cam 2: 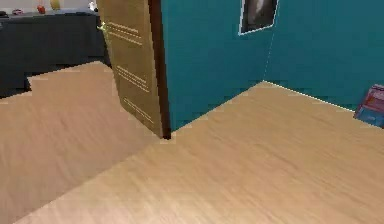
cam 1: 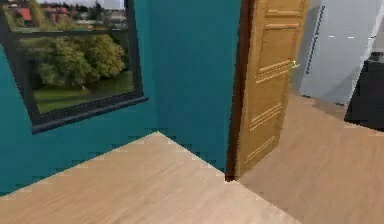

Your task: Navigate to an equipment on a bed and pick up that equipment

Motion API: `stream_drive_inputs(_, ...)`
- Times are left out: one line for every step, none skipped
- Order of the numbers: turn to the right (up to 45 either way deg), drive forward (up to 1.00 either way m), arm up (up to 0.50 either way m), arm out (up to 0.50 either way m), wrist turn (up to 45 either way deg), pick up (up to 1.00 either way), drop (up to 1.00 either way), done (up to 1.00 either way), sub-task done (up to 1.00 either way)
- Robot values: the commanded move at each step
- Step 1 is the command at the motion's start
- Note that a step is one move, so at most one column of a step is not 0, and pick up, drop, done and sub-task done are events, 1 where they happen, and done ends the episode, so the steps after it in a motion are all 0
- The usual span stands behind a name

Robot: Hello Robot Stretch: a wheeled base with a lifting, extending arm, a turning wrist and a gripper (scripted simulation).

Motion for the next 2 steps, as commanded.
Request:
stream_drive_inputs(-30.0,0.00,0.00,0.00,0.0,0.00,0.00,0.00,0.00)
stream_drive_inputs(0.0,0.20,0.00,0.00,0.0,0.00,0.00,0.00,0.00)
